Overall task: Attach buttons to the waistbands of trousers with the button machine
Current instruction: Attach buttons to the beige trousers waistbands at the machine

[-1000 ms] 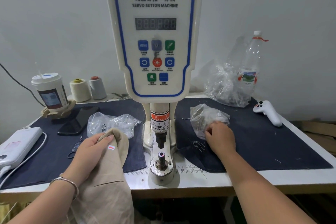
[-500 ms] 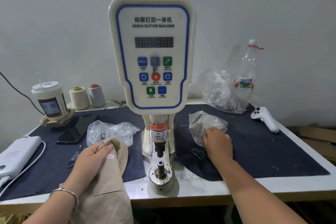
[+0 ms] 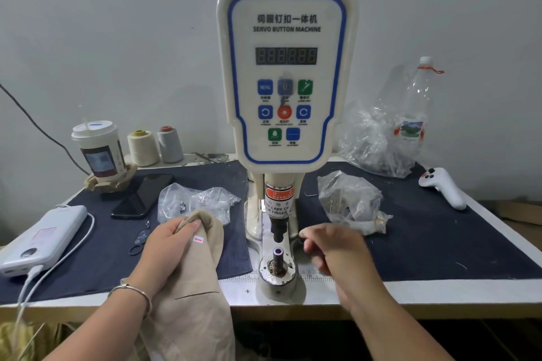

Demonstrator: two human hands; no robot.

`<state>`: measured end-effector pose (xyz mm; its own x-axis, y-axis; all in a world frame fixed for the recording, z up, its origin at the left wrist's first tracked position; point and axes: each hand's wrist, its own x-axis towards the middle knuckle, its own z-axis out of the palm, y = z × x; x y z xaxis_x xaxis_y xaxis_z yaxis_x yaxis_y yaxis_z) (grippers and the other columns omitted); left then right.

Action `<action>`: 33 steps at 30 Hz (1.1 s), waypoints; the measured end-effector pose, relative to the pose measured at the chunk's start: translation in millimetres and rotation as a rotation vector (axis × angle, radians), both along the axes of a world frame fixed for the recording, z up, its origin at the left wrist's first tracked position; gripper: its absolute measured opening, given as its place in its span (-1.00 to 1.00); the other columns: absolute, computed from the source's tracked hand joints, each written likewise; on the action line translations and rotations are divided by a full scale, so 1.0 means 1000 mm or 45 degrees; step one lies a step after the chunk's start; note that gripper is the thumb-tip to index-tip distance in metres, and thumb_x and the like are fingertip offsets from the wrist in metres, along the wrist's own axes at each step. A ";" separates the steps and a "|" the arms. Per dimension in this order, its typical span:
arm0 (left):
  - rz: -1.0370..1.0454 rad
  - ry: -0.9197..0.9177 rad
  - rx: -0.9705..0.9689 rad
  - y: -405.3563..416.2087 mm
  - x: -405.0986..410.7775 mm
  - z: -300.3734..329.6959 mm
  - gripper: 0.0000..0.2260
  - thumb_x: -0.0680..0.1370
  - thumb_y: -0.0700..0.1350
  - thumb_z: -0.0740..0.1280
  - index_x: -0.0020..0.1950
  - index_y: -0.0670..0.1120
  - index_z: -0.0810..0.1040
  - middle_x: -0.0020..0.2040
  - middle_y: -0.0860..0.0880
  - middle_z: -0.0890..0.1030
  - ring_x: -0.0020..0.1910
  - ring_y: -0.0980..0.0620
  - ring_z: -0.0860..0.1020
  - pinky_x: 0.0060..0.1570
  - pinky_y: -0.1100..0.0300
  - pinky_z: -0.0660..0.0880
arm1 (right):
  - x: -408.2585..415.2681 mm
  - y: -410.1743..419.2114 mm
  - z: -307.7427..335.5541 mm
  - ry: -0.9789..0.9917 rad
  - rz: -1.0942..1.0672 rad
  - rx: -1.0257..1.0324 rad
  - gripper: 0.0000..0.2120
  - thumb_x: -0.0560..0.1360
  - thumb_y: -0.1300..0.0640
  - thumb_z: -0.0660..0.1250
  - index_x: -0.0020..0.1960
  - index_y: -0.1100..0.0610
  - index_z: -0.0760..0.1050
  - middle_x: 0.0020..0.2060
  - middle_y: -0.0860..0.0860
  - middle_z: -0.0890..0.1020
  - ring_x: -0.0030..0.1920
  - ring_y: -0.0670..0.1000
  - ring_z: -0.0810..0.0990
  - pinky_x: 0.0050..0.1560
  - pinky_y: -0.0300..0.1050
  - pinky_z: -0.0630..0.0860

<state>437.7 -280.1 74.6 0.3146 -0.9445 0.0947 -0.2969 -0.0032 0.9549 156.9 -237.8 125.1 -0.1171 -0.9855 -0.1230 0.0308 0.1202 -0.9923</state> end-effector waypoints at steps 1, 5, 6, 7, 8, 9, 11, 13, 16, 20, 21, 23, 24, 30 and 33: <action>-0.003 -0.006 -0.005 0.000 0.000 0.000 -0.78 0.57 -0.07 0.35 -0.27 -0.06 0.61 -0.42 0.11 0.53 -0.34 0.12 0.47 -0.24 0.16 0.39 | 0.006 0.005 -0.001 -0.104 0.063 0.099 -0.78 0.45 0.25 0.36 -0.37 0.18 0.57 -0.49 0.05 0.51 -0.61 -0.09 0.28 -0.59 -0.31 0.21; -0.016 -0.024 -0.015 0.000 -0.001 -0.001 -0.72 0.57 -0.06 0.35 -0.34 0.08 0.62 -0.45 0.15 0.53 -0.42 0.22 0.45 -0.26 0.17 0.37 | 0.019 0.012 -0.001 -0.458 0.135 0.330 -0.85 0.49 0.28 0.36 -0.24 0.26 0.61 -0.50 0.05 0.47 -0.63 -0.10 0.20 -0.59 -0.35 0.13; -0.014 -0.022 -0.014 0.000 0.000 -0.001 -0.76 0.57 -0.05 0.35 -0.30 0.06 0.63 -0.43 0.14 0.55 -0.37 0.18 0.47 -0.25 0.17 0.39 | 0.022 0.011 0.000 -0.505 0.134 0.375 -0.86 0.49 0.28 0.35 -0.24 0.26 0.60 -0.51 0.05 0.46 -0.64 -0.10 0.19 -0.60 -0.36 0.12; -0.011 -0.024 -0.014 -0.001 0.001 -0.002 -0.79 0.57 -0.04 0.35 -0.25 0.03 0.64 -0.41 0.12 0.56 -0.34 0.14 0.48 -0.23 0.17 0.41 | 0.023 0.011 0.002 -0.544 0.137 0.417 -0.86 0.49 0.28 0.34 -0.24 0.26 0.59 -0.52 0.04 0.45 -0.65 -0.11 0.19 -0.61 -0.36 0.12; -0.011 -0.031 -0.015 -0.002 0.002 -0.002 -0.81 0.57 -0.03 0.35 -0.23 0.01 0.63 -0.40 0.10 0.56 -0.32 0.12 0.48 -0.22 0.17 0.42 | 0.025 0.011 0.003 -0.584 0.144 0.457 -0.86 0.49 0.28 0.34 -0.24 0.25 0.57 -0.52 0.03 0.45 -0.65 -0.11 0.19 -0.62 -0.36 0.12; -0.012 -0.039 -0.016 -0.002 0.003 -0.003 -0.81 0.57 -0.02 0.36 -0.23 -0.02 0.62 -0.39 0.10 0.56 -0.32 0.11 0.48 -0.22 0.16 0.42 | 0.026 0.011 0.004 -0.631 0.153 0.496 -0.85 0.49 0.29 0.35 -0.26 0.24 0.55 -0.53 0.03 0.45 -0.66 -0.12 0.19 -0.64 -0.35 0.12; -0.010 -0.046 -0.012 -0.003 0.003 -0.004 -0.79 0.57 -0.02 0.36 -0.24 -0.05 0.60 -0.40 0.09 0.54 -0.32 0.10 0.46 -0.22 0.14 0.41 | 0.026 0.010 0.007 -0.729 0.168 0.568 -0.79 0.47 0.30 0.35 -0.34 0.22 0.51 -0.54 0.02 0.45 -0.68 -0.12 0.19 -0.67 -0.36 0.11; -0.004 -0.049 -0.007 -0.004 0.003 -0.004 -0.77 0.57 -0.02 0.36 -0.26 -0.08 0.58 -0.41 0.09 0.52 -0.33 0.09 0.45 -0.22 0.13 0.40 | 0.027 0.010 0.009 -0.810 0.176 0.626 -0.76 0.48 0.30 0.34 -0.37 0.21 0.48 -0.55 0.02 0.44 -0.70 -0.12 0.19 -0.69 -0.37 0.09; -0.010 -0.048 -0.005 -0.005 0.003 -0.006 -0.78 0.56 -0.02 0.36 -0.14 -0.17 0.60 -0.32 0.02 0.57 -0.27 0.06 0.49 -0.17 0.11 0.43 | 0.027 0.013 0.012 -0.894 0.186 0.669 -0.85 0.50 0.29 0.30 -0.26 0.25 0.49 -0.56 0.02 0.43 -0.71 -0.12 0.19 -0.70 -0.38 0.08; -0.016 -0.037 -0.006 -0.005 0.005 -0.007 -0.76 0.57 -0.02 0.35 -0.08 -0.21 0.60 -0.26 -0.02 0.58 -0.23 0.05 0.50 -0.14 0.11 0.43 | 0.025 0.017 0.015 -0.957 0.182 0.655 -0.94 0.41 0.30 0.29 -0.22 0.29 0.48 -0.55 0.04 0.43 -0.71 -0.12 0.20 -0.68 -0.40 0.07; -0.018 -0.038 -0.004 -0.005 0.006 -0.007 -0.76 0.57 -0.02 0.35 -0.07 -0.21 0.59 -0.26 -0.02 0.58 -0.23 0.05 0.50 -0.13 0.10 0.43 | 0.025 0.018 0.016 -0.965 0.182 0.647 -0.95 0.37 0.30 0.30 -0.22 0.30 0.48 -0.55 0.04 0.43 -0.71 -0.12 0.20 -0.68 -0.40 0.06; -0.016 -0.041 0.000 -0.005 0.005 -0.007 -0.76 0.57 -0.02 0.35 -0.08 -0.21 0.60 -0.28 -0.02 0.57 -0.25 0.05 0.50 -0.14 0.10 0.43 | 0.024 0.020 0.017 -0.972 0.176 0.646 -0.93 0.36 0.30 0.30 -0.20 0.32 0.49 -0.55 0.05 0.43 -0.71 -0.12 0.20 -0.67 -0.40 0.07; -0.013 -0.042 0.002 -0.005 0.005 -0.007 -0.76 0.57 -0.02 0.35 -0.09 -0.21 0.60 -0.30 -0.01 0.56 -0.26 0.06 0.49 -0.16 0.10 0.43 | 0.024 0.021 0.018 -0.975 0.173 0.649 -0.92 0.38 0.30 0.29 -0.18 0.33 0.50 -0.54 0.05 0.43 -0.71 -0.11 0.20 -0.67 -0.40 0.07; 0.003 -0.037 0.005 -0.006 0.003 -0.007 -0.74 0.56 -0.01 0.35 -0.11 -0.22 0.58 -0.32 0.01 0.53 -0.27 0.07 0.47 -0.20 0.13 0.41 | 0.026 0.023 0.022 -1.035 0.141 0.657 -0.94 0.35 0.30 0.28 -0.25 0.31 0.48 -0.52 0.06 0.44 -0.70 -0.10 0.20 -0.67 -0.40 0.08; -0.001 -0.039 0.008 -0.005 0.004 -0.006 -0.76 0.56 -0.01 0.35 -0.13 -0.18 0.60 -0.34 0.02 0.55 -0.28 0.07 0.48 -0.20 0.15 0.42 | 0.025 0.024 0.023 -1.033 0.141 0.649 -0.88 0.39 0.28 0.29 -0.21 0.35 0.53 -0.51 0.05 0.41 -0.69 -0.10 0.20 -0.67 -0.39 0.09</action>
